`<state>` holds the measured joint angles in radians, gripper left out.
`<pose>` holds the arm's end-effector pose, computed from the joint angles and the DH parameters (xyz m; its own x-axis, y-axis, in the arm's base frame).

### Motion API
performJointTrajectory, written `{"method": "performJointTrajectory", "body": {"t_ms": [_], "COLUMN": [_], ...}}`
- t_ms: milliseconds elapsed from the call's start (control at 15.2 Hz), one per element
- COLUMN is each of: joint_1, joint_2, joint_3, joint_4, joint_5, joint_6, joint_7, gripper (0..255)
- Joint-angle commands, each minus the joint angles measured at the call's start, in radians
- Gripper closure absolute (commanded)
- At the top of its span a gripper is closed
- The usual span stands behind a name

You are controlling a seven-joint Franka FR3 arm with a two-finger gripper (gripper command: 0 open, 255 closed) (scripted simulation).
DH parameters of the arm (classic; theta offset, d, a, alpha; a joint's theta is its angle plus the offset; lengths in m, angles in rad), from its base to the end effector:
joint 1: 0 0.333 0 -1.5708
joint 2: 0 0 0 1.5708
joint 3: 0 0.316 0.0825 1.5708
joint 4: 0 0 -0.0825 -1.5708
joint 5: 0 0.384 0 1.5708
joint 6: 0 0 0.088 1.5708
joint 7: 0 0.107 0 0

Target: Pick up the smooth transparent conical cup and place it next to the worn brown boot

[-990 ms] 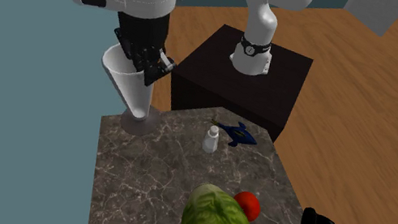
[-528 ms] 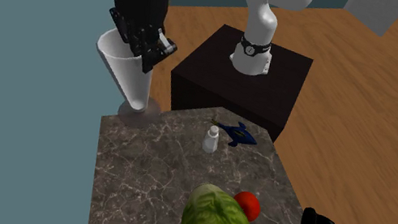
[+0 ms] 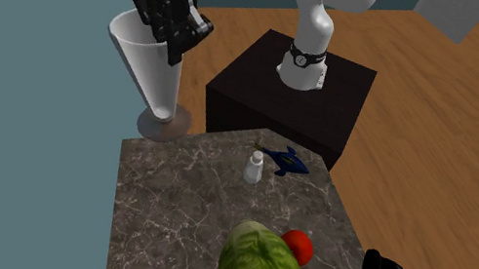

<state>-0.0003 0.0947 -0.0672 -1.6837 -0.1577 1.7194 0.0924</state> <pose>0.5843 -0.0527 0.5307 0.9898 -0.1350 -0.0457 -0.1258 -0.9783 0.1649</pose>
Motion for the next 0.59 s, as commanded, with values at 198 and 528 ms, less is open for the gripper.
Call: {"method": "performJointTrajectory", "body": {"t_ms": [198, 528], "joint_1": [0.001, 0.002], "joint_2": [0.004, 0.013], "joint_3": [0.001, 0.001], "joint_4": [0.072, 0.152], "joint_5": [0.001, 0.003], "joint_6": [-0.067, -0.137], "joint_7": [-0.008, -0.018], "gripper": [255, 255]}}
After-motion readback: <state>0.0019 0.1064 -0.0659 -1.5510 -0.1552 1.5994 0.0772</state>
